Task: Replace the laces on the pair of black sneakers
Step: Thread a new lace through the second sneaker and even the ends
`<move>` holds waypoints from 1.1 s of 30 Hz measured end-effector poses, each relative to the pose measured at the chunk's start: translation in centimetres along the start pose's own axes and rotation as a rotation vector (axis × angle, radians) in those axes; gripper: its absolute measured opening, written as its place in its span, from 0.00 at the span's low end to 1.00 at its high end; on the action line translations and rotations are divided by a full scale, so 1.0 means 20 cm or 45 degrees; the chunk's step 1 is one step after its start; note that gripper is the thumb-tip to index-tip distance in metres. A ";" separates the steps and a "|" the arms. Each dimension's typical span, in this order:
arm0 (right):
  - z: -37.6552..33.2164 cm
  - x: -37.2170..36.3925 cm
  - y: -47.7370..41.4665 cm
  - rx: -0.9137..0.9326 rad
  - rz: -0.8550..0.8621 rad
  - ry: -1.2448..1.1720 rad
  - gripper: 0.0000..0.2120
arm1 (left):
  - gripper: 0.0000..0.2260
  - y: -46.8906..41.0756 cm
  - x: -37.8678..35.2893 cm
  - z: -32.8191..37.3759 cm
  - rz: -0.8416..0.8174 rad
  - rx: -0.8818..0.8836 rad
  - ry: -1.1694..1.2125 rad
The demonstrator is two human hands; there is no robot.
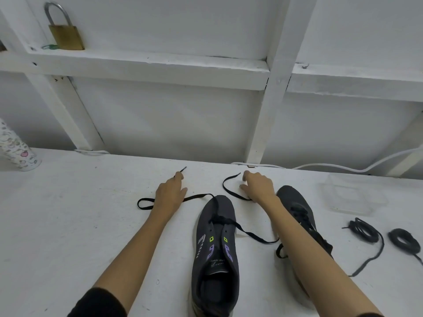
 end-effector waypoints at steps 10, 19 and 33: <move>-0.05 -0.06 -0.06 0.157 0.023 0.021 0.18 | 0.20 0.00 -0.03 -0.09 0.160 0.061 0.355; 0.00 -0.03 -0.04 -0.115 0.111 -0.207 0.13 | 0.24 -0.05 -0.02 -0.12 0.044 0.179 0.367; 0.12 0.03 -0.06 -0.055 0.217 -0.986 0.13 | 0.06 0.04 0.10 -0.01 0.415 0.060 0.935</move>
Point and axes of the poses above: each hand's wrist, its own y-axis away from the middle knuckle, its own x-axis out of the back of the hand, z = x × y, the point moved 5 cm from there along -y, towards the middle knuckle, and after that the axes turned 13 degrees about -z, right-handed, at the moved point
